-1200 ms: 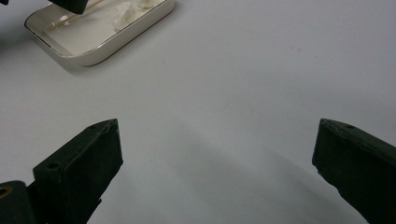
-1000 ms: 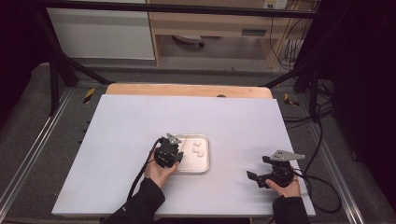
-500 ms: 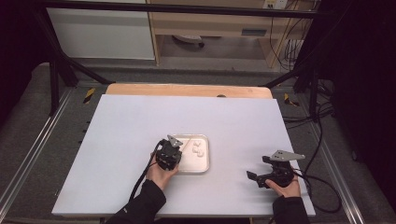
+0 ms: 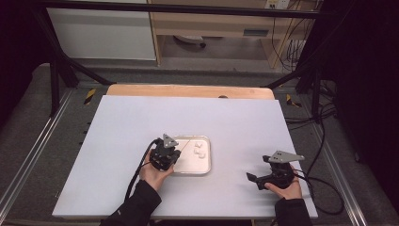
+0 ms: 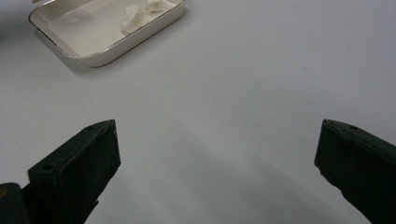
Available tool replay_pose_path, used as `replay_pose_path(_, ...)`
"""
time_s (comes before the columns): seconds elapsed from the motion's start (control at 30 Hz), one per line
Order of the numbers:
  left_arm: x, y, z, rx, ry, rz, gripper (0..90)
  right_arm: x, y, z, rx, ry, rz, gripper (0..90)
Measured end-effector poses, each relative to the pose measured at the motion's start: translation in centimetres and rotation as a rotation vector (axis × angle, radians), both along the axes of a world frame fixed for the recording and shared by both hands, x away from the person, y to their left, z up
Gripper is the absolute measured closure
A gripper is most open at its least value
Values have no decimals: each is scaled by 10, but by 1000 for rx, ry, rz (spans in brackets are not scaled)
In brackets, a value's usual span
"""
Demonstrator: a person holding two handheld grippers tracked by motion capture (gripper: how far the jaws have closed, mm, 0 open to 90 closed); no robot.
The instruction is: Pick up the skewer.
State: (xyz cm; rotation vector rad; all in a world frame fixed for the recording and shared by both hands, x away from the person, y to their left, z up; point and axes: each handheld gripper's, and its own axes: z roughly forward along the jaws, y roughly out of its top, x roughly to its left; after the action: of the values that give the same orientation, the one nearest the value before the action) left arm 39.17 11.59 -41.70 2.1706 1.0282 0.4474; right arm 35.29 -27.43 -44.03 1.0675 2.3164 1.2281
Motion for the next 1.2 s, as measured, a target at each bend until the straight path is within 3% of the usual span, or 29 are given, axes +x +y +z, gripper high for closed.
replay_pose_path(0.27, -3, 6, 13, -15, 33, -127, 890, -1, 20, 9, -130, -55, 29, 7)
replay_pose_path(0.3, -3, 5, 14, -13, 36, -151, 890, -3, 25, 11, -168, -76, 49, 9)
replay_pose_path(0.43, -5, -3, 20, 19, 60, -226, 890, -7, 31, 13, -221, -113, 81, 10)
replay_pose_path(0.5, -5, -9, 23, 33, 67, -260, 890, -11, 38, 16, -297, -164, 122, 19)
replay_pose_path(0.53, -5, -12, 25, 38, 71, -270, 890, -11, 38, 16, -297, -164, 122, 19)
replay_pose_path(0.7, -7, -29, 32, 59, 76, -330, 890, -20, 51, 22, -411, -240, 200, 41)
replay_pose_path(0.8, -9, -42, 33, 88, 87, -371, 890, -22, 54, 24, -445, -269, 230, 50)
replay_pose_path(0.87, -10, -51, 34, 101, 88, -396, 890, -25, 58, 25, -509, -310, 272, 64)
replay_pose_path(1.07, -16, -76, 34, 117, 87, -440, 890, -27, 62, 25, -575, -364, 330, 89)
replay_pose_path(1.13, -18, -83, 33, 121, 87, -462, 890, -28, 65, 25, -631, -402, 363, 115)
replay_pose_path(1.2, -20, -90, 33, 129, 83, -485, 890, -29, 67, 24, -654, -422, 383, 143)
